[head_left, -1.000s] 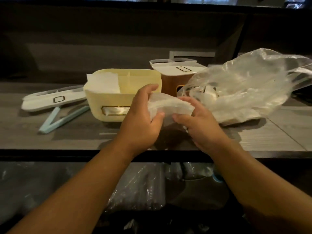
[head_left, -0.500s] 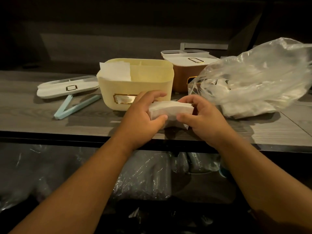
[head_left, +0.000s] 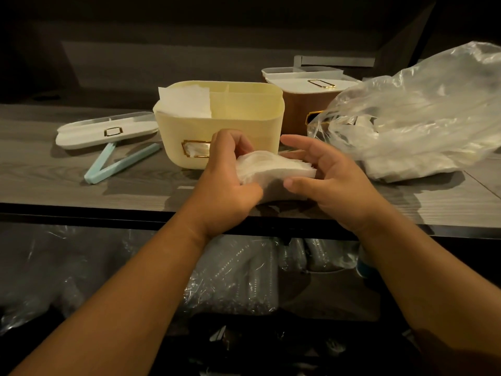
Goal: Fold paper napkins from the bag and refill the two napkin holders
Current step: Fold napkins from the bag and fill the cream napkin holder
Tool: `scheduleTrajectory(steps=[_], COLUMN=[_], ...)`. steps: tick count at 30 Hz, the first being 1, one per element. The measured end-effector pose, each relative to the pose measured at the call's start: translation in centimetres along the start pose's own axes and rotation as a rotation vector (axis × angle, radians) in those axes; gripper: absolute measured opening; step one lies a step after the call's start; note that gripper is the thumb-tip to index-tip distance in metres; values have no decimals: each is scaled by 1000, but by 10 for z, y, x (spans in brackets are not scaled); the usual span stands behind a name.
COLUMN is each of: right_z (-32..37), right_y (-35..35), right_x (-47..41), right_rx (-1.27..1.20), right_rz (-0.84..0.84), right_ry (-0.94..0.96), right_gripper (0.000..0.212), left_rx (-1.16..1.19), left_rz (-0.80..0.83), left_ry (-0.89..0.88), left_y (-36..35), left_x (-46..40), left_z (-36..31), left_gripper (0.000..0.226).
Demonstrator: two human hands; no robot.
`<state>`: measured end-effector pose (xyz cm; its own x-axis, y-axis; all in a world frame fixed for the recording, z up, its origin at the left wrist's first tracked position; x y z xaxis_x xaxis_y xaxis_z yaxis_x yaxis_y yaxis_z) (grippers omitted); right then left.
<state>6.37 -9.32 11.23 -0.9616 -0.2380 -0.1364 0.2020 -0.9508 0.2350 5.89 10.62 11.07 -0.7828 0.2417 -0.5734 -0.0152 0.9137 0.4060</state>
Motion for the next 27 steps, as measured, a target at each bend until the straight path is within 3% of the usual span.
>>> scheduleTrajectory(steps=[7, 12, 27], right_z=[-2, 1, 1], right_y=[-1, -2, 0], right_x=[-3, -1, 0], right_rx=[88, 102, 93], right_rz=[-52, -108, 10], right_ry=[-30, 10, 0], right_gripper=[56, 51, 52], left_rx=[82, 125, -14], left_rz=[-83, -49, 21], left_ry=[58, 76, -5], left_y=[1, 1, -5], left_x=[-1, -3, -1], left_z=[0, -1, -2], left_gripper=[56, 61, 62])
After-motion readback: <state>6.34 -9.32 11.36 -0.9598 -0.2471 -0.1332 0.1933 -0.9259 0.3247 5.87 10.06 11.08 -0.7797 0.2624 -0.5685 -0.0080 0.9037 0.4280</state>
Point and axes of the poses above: each hand's wrist, its own x-axis away from the middle knuckle, its own y-axis out of the back of the hand, z = x × y, the point moved 1 cm from there along -x, towards the middle knuckle, and after that the axes turned 9 degrees about -y, right-handed, at the moved point
